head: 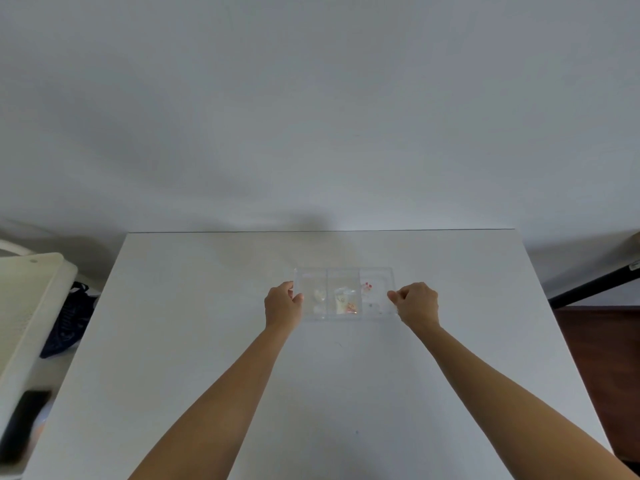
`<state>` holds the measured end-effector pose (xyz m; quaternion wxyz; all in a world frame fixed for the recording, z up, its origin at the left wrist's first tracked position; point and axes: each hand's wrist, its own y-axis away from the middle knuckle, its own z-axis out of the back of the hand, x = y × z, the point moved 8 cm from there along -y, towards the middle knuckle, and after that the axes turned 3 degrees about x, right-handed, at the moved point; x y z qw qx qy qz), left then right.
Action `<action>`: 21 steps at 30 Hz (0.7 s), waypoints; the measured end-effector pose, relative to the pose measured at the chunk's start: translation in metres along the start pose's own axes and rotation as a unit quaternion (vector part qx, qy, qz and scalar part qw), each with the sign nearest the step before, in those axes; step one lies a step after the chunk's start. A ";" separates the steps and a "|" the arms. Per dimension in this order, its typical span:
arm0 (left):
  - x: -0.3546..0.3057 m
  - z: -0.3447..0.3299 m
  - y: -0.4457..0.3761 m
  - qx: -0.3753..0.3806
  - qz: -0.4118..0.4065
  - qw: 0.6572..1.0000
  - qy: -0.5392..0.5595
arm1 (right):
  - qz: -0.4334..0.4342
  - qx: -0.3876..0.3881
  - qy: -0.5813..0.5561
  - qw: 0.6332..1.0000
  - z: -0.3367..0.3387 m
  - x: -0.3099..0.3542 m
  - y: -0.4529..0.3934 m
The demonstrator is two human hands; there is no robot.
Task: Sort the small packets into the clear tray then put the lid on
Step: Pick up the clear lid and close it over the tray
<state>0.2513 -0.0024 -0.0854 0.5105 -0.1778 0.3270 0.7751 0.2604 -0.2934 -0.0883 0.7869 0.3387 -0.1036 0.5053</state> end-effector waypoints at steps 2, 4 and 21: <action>-0.001 -0.001 -0.001 0.006 0.005 1.000 0.001 | -0.009 0.003 0.001 1.000 -0.002 -0.004 -0.001; 0.000 -0.001 -0.003 0.010 0.010 1.000 0.001 | -0.011 0.002 0.000 1.000 -0.003 -0.004 -0.001; 0.056 -0.018 0.113 -0.086 -0.069 0.994 -0.027 | 0.079 -0.037 -0.017 0.996 -0.054 -0.077 0.108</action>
